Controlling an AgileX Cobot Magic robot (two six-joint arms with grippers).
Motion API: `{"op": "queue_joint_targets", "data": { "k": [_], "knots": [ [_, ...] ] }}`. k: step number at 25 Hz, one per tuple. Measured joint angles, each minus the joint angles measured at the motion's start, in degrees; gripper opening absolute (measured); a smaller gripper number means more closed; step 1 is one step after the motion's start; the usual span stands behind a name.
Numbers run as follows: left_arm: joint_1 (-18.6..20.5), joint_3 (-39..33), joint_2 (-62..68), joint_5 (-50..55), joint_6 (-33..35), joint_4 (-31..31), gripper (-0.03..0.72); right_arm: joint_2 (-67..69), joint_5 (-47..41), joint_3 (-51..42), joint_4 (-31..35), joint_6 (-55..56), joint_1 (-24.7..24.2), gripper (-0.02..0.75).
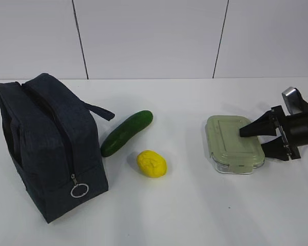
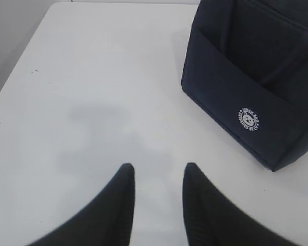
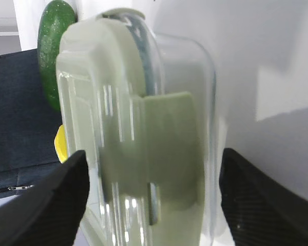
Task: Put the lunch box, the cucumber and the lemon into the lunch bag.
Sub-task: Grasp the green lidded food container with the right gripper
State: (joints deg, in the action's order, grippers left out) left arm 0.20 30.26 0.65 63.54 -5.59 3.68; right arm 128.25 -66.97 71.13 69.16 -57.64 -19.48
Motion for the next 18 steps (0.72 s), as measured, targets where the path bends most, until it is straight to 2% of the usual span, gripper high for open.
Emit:
{"op": "queue_joint_targets", "data": {
  "k": [18],
  "knots": [
    [0.00,0.00,0.00,0.00,0.00,0.00,0.239,0.00,0.04,0.07,0.12,1.29,0.00,0.594]
  ]
}}
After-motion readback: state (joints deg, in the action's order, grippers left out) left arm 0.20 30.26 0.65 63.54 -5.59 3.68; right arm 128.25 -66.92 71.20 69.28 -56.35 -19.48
